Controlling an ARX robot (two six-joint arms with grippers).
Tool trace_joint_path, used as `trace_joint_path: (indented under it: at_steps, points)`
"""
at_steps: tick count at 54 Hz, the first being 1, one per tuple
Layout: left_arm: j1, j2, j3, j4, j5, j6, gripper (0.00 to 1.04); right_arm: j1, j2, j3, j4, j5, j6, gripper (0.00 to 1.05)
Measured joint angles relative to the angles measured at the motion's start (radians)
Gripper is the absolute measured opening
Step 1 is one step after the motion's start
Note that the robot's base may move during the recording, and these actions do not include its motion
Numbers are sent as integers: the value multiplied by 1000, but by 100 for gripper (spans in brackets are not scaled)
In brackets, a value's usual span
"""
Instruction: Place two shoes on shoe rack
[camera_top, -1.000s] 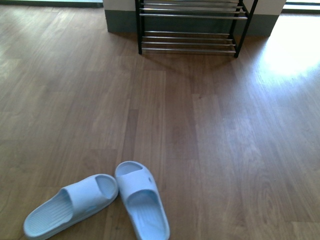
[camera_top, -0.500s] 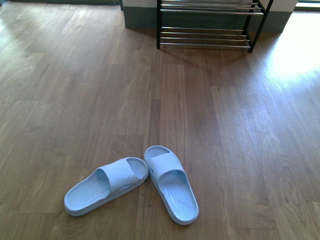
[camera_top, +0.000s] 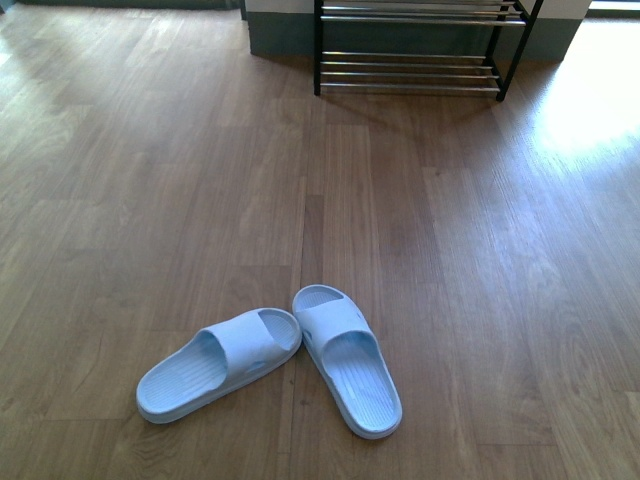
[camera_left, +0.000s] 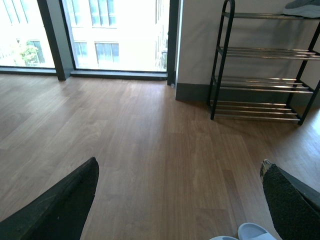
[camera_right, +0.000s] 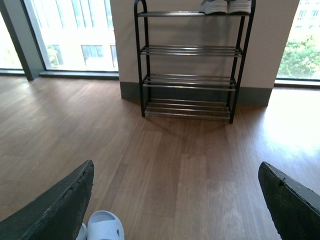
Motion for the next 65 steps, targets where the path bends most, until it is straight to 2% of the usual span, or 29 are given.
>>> trace_joint_path:
  at_steps: [65]
  points:
    - [0,0,0,0,-3,0,95,1,0,0,0,-4,0,95]
